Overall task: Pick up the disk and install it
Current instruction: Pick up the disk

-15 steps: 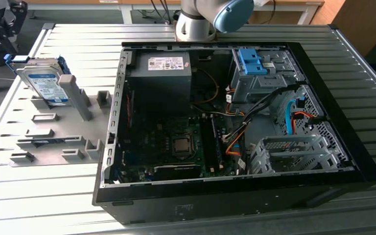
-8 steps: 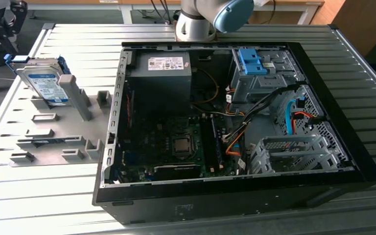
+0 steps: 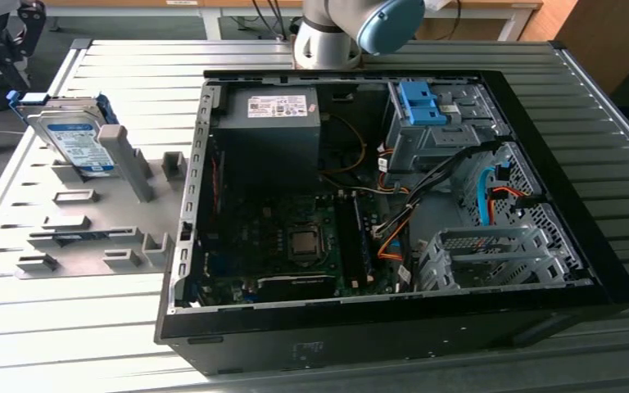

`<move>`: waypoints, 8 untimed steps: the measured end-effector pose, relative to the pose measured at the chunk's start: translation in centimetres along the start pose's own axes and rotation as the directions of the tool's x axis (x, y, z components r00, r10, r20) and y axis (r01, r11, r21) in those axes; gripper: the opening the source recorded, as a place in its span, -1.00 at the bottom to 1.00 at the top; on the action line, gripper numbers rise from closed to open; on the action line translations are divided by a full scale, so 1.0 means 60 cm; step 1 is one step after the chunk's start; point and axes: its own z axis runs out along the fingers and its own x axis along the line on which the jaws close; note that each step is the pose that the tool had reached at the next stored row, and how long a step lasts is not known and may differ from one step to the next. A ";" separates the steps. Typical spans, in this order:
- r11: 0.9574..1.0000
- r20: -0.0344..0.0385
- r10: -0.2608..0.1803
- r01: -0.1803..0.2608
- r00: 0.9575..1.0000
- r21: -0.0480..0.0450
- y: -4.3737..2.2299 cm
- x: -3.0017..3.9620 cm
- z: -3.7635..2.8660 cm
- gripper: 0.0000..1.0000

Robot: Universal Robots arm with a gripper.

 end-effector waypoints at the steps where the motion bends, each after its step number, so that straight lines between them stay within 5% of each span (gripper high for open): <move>1: 1.000 0.000 -0.005 0.005 1.000 0.000 0.000 0.000 0.000 -0.79; 8: 0.999 -0.002 -0.038 0.038 0.999 0.001 0.000 0.000 0.000 -0.79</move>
